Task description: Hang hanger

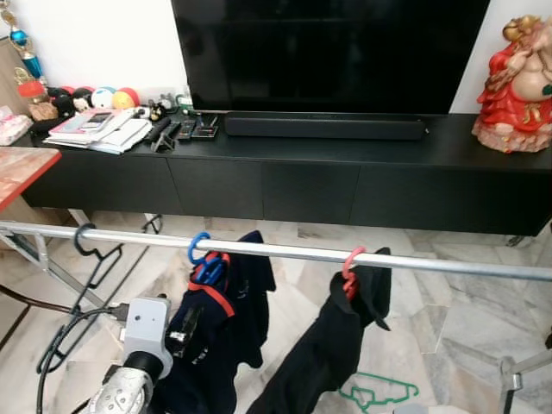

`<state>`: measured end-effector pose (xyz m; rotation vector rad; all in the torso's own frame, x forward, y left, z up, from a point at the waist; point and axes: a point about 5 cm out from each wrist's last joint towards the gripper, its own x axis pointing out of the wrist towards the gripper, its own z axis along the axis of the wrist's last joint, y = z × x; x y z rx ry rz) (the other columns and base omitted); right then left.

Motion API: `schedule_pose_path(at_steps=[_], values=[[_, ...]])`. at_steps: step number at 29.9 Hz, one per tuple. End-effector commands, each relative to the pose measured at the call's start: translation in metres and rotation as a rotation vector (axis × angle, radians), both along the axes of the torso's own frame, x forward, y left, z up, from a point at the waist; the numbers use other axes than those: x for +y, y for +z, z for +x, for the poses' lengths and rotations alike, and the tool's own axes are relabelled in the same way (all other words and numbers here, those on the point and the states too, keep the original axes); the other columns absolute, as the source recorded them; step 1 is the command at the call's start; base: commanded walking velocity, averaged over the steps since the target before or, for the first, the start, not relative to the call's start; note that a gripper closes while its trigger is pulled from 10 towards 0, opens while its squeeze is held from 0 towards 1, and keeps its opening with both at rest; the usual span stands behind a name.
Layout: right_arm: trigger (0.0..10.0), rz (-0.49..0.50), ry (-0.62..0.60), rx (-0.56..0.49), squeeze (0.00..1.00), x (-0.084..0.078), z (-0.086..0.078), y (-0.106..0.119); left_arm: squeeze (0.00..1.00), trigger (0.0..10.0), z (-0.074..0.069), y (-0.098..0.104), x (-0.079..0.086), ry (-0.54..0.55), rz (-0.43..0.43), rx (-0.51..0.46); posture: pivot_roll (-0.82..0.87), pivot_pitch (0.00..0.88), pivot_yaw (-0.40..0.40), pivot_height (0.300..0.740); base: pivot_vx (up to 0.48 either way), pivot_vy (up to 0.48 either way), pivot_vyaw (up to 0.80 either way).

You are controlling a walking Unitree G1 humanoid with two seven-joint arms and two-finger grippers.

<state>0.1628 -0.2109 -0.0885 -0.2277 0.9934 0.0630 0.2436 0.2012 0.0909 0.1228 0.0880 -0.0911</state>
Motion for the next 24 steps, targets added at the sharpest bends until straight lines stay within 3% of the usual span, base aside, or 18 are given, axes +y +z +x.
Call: schedule_pose_path(at_steps=[1,6,8,13,24], values=[[10.0,-0.008,-0.007,0.012,0.0,-0.003,-0.003,-0.001,0.0,10.0,0.004,0.001,0.009,0.017,0.011,0.008,0.04,0.066,0.037,0.74,0.0,0.0,0.0],[10.0,-0.007,-0.008,0.012,0.0,-0.003,-0.004,-0.001,0.0,10.0,0.007,0.002,0.014,0.022,0.015,0.019,0.04,0.066,0.035,0.74,0.0,0.0,0.0],[10.0,-0.008,-0.007,0.013,0.0,-0.004,-0.004,-0.001,0.0,10.0,0.009,-0.013,0.013,-0.019,0.056,0.129,0.03,0.066,0.035,0.74,0.0,0.0,0.0],[10.0,-0.008,-0.009,0.013,0.0,-0.004,-0.004,-0.001,0.0,10.0,0.007,-0.029,0.007,-0.084,0.083,0.244,0.03,0.066,0.033,0.74,0.0,0.0,0.0],[10.0,-0.009,-0.008,0.013,0.0,-0.005,-0.004,-0.001,0.0,10.0,0.01,-0.023,-0.001,-0.128,0.025,0.236,0.03,0.063,0.028,0.74,0.0,0.0,0.0]])
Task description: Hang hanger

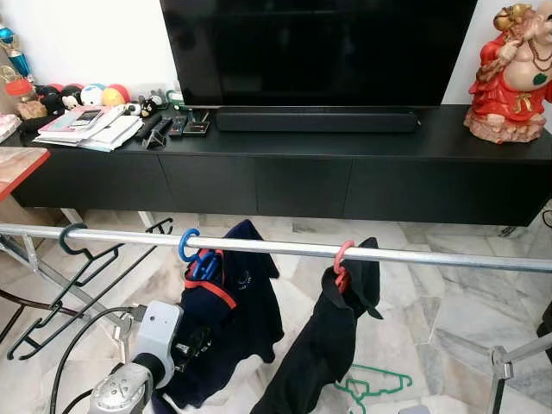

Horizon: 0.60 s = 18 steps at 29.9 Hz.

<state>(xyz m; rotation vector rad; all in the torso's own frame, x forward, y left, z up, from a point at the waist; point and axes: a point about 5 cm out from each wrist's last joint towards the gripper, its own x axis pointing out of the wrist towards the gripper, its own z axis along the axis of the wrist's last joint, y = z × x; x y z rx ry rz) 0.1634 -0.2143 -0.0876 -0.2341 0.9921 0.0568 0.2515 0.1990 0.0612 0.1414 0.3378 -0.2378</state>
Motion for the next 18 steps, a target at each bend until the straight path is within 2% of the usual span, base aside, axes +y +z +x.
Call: schedule_pose_path(at_steps=[1,9,12,18], values=[[10.0,-0.002,-0.004,0.015,0.0,-0.002,-0.004,-0.002,0.0,10.0,0.006,0.013,0.005,0.034,0.011,-0.056,0.03,0.06,0.027,0.74,0.0,0.0,0.0],[10.0,-0.004,-0.002,0.015,0.0,-0.002,-0.005,-0.002,0.0,10.0,0.018,0.035,0.013,0.114,0.009,-0.166,0.03,0.055,0.026,0.74,0.0,0.0,0.0],[10.0,-0.006,0.001,0.017,0.0,-0.002,-0.005,-0.002,0.0,10.0,0.023,0.046,0.01,0.115,-0.017,-0.201,0.03,0.054,0.024,0.74,0.0,0.0,0.0],[10.0,-0.004,0.002,0.018,0.0,-0.001,-0.006,-0.002,0.0,10.0,0.028,0.049,-0.004,0.058,-0.038,-0.196,0.03,0.05,0.027,0.74,0.0,0.0,0.0]])
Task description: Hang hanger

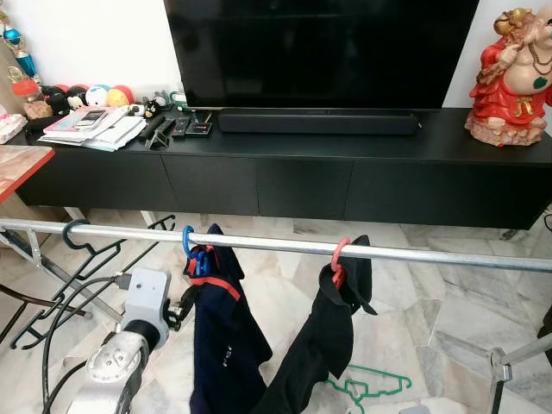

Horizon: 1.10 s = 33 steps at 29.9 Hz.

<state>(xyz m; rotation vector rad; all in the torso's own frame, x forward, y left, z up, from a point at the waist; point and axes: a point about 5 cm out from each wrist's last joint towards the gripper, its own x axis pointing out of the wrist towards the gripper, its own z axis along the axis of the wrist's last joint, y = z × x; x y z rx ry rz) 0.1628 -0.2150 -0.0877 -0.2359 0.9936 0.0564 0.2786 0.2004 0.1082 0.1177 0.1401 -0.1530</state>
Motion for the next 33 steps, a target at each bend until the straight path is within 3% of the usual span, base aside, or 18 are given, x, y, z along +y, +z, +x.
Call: schedule_pose_path(at_steps=[1,10,13,17,23,28,33], values=[[10.0,-0.002,0.001,0.016,0.0,0.0,-0.005,-0.002,0.0,10.0,0.003,0.003,-0.007,-0.019,-0.004,-0.001,0.03,0.05,0.028,0.74,0.0,0.0,0.0],[10.0,0.0,-0.001,0.015,0.0,0.0,-0.005,-0.002,0.0,10.0,0.026,0.01,-0.023,0.015,-0.018,-0.008,0.03,0.047,0.025,0.74,0.0,0.0,0.0],[10.0,0.001,-0.005,0.012,0.0,0.001,-0.004,-0.002,0.0,10.0,0.036,0.004,-0.029,0.066,-0.013,0.065,0.02,0.053,0.023,0.74,0.0,0.0,0.0],[10.0,0.0,-0.004,0.011,0.0,0.001,-0.003,-0.002,0.0,10.0,0.042,-0.002,-0.024,0.145,-0.014,0.134,0.02,0.058,0.021,0.74,0.0,0.0,0.0],[10.0,-0.002,0.01,0.013,0.0,0.001,-0.003,-0.001,0.0,10.0,0.05,0.003,-0.015,0.274,-0.052,0.134,0.02,0.065,0.021,0.74,0.0,0.0,0.0],[10.0,-0.003,0.011,0.013,0.0,0.001,-0.003,-0.002,0.0,10.0,0.053,0.013,-0.014,0.301,-0.111,0.094,0.02,0.071,0.019,0.74,0.0,0.0,0.0],[10.0,-0.003,0.014,0.013,0.0,0.001,-0.002,-0.001,0.0,10.0,0.055,0.011,-0.016,0.275,-0.139,0.128,0.03,0.074,0.015,0.74,0.0,0.0,0.0]])
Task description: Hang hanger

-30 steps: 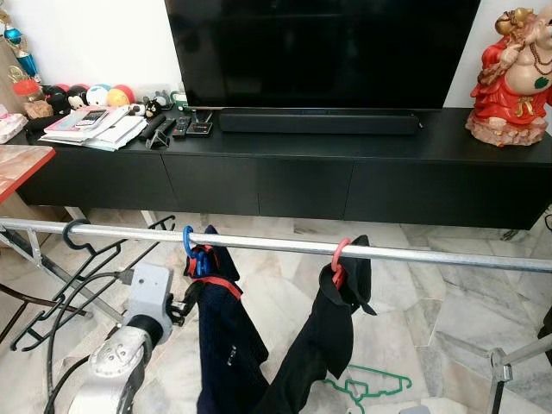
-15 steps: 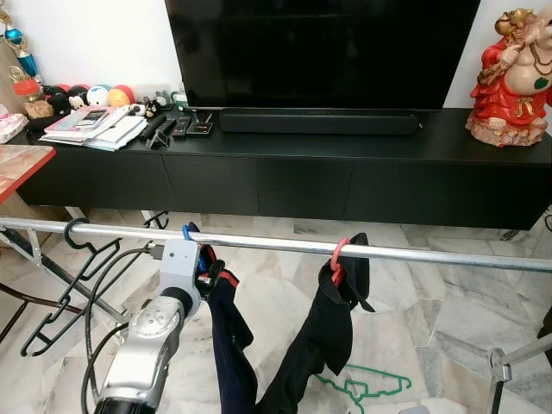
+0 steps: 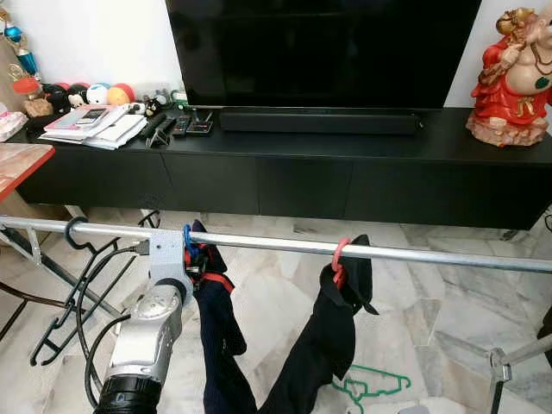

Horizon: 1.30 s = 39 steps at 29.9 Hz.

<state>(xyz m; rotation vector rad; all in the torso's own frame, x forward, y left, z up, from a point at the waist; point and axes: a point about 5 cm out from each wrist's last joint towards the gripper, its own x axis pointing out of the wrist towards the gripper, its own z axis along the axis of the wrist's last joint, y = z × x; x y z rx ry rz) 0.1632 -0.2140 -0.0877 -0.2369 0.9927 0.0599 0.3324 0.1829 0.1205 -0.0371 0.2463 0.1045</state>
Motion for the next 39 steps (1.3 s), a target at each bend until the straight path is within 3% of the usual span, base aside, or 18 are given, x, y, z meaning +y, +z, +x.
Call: schedule_pose_path(at_steps=[1,6,16,23,33,39], values=[[10.0,-0.004,0.01,0.014,0.0,0.0,-0.003,-0.001,0.0,10.0,0.002,-0.002,0.001,-0.003,-0.018,0.027,0.03,0.075,0.015,0.74,0.0,0.0,0.0],[10.0,-0.004,0.011,0.013,0.0,0.0,-0.002,-0.001,0.0,10.0,0.006,-0.002,-0.005,-0.048,-0.02,0.02,0.03,0.077,0.015,0.74,0.0,0.0,0.0],[10.0,-0.002,0.011,0.016,0.0,0.0,-0.003,-0.001,0.0,10.0,0.005,-0.011,-0.006,-0.099,0.053,0.143,0.03,0.081,0.014,0.74,0.0,0.0,0.0],[10.0,-0.003,0.024,0.025,0.0,0.0,-0.002,-0.001,0.0,10.0,-0.013,-0.017,0.005,-0.157,0.131,0.243,0.04,0.083,0.015,0.74,0.0,0.0,0.0],[10.0,-0.015,0.061,0.033,0.0,0.0,-0.001,-0.001,0.0,10.0,-0.04,-0.02,0.01,-0.297,0.178,0.362,0.05,0.08,0.014,0.74,0.0,0.0,0.0],[10.0,-0.018,0.077,0.038,0.0,0.0,-0.001,-0.001,0.0,10.0,-0.04,-0.011,0.013,-0.284,0.222,0.32,0.05,0.081,0.012,0.74,0.0,0.0,0.0]])
